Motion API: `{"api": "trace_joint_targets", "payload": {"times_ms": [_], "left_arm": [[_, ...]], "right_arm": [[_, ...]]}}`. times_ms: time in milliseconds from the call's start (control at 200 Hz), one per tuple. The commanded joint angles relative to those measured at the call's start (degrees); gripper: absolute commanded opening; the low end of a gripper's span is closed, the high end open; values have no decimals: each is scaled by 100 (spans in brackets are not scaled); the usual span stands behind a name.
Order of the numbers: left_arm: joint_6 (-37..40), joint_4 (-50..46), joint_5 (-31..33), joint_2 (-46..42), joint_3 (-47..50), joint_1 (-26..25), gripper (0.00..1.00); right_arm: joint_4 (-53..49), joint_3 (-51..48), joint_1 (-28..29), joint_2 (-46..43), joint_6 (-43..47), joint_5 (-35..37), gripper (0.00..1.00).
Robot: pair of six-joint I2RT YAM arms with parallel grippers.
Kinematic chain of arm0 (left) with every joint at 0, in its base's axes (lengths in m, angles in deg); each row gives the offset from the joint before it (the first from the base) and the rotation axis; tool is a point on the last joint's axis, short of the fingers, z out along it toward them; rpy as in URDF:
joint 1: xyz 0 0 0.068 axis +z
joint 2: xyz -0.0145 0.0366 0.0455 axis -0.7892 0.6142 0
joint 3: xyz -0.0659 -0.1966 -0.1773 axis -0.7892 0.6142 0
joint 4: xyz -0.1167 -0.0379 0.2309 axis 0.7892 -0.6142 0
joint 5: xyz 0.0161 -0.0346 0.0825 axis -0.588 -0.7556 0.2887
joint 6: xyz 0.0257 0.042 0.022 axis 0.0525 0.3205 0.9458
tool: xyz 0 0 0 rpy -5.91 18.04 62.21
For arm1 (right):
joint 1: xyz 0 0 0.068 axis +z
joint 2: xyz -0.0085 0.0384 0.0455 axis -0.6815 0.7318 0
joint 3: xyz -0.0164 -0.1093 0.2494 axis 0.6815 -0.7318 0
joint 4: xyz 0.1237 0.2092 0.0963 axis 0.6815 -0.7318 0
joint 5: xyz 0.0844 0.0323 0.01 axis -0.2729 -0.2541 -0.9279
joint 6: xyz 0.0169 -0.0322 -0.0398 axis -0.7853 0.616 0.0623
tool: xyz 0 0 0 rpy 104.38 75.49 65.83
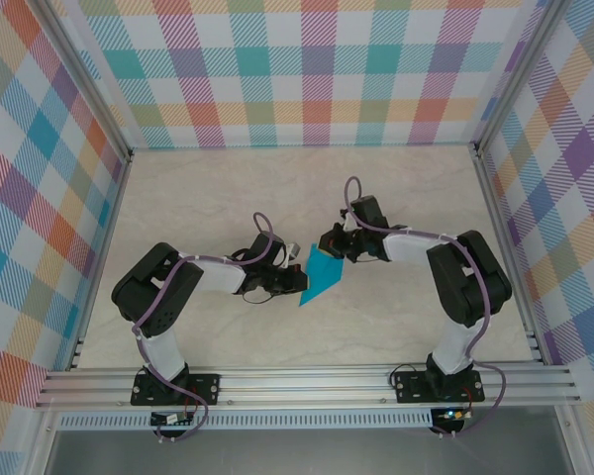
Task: Fold a paper plane with a square sheet of paper (pick it up from the middle)
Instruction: Fourth fold the wing at the center of the table.
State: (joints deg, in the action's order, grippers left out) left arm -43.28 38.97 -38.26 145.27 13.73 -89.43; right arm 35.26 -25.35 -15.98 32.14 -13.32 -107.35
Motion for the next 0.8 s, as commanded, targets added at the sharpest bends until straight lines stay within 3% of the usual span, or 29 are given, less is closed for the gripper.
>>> {"api": "trace_joint_targets", "payload": {"times_ms": [0, 240, 795], "left_arm": [[138, -1060, 401, 541, 271, -53, 0], [123, -1055, 410, 545, 278, -56, 0], [177, -1158, 451, 573, 285, -55, 0]], "right_arm": [[299, -120, 180, 289, -161, -151, 0], [-61, -217, 205, 658, 55, 569, 0], [-223, 4, -267, 708, 333, 745, 2]]}}
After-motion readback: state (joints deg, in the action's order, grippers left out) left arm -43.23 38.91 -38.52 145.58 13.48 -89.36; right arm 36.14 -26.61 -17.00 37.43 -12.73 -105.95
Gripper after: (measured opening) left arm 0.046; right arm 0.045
